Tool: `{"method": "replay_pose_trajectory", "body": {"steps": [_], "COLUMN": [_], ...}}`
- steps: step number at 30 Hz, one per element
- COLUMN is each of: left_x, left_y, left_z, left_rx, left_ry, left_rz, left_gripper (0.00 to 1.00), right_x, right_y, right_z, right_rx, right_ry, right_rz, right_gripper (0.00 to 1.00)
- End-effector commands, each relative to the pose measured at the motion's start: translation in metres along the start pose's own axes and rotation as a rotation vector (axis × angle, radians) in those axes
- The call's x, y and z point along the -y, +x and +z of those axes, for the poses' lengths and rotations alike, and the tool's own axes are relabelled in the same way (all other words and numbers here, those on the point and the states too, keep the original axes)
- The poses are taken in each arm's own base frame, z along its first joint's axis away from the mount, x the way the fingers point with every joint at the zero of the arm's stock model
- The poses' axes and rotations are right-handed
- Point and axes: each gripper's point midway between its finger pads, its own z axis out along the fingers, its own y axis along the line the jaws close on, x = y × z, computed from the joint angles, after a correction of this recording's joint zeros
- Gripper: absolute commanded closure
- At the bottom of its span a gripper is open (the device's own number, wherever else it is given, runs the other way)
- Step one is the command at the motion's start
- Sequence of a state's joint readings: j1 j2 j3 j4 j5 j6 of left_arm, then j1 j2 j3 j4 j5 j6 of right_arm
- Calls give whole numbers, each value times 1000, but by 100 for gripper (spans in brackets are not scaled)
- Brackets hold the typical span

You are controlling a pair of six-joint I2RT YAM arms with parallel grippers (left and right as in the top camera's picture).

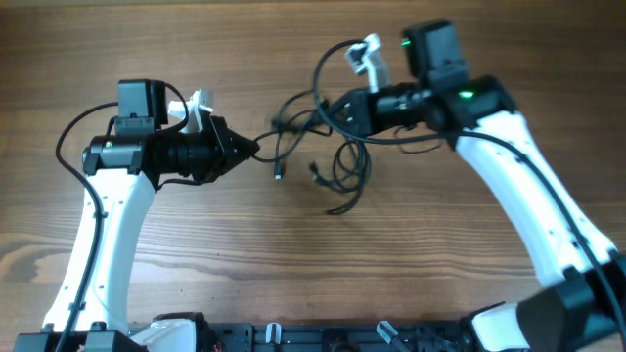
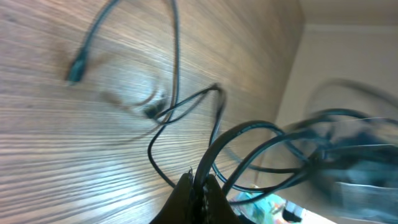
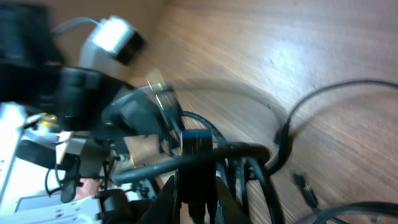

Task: Untangle cables

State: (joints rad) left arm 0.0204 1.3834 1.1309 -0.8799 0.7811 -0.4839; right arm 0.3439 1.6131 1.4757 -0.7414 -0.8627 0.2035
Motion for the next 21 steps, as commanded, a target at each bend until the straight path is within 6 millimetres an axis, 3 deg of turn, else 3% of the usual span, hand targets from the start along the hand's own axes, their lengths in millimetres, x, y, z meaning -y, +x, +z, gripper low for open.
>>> {"method": "replay_pose_trajectory", "body": {"steps": [1,3,6,9,11,16,21], "left_x": [-30,-33,-37,-42,-45,-43,-26], "left_y": [-17,-19,-21,-24,-26,-24,0], "left_z": [-7,-8,-9,-10,-11,-9,11], "left_rx": [96,108,123,140,151,140,53], "left_ry": [-156,-173,-198,-227,-245,-245,-244], "left_rz": [-15,-14,-13,-13,-13,20,147], "left_gripper": [96,96,96,96,96,95,91], "right_x": [-43,-34,30,85,85,62,59], "right_y": [0,10,24,32,35,33,27], "right_z": [-33,-33,-39,-68,-67,-47,-42], "right_rx": [41,8,-16,29,14,-23,-6], "right_ry": [-110,-61,299,664,660,539,529], "right_rz": [-100,-92,47,224,222,117,94], "right_gripper": [94,94,95,95,95,91,87]}}
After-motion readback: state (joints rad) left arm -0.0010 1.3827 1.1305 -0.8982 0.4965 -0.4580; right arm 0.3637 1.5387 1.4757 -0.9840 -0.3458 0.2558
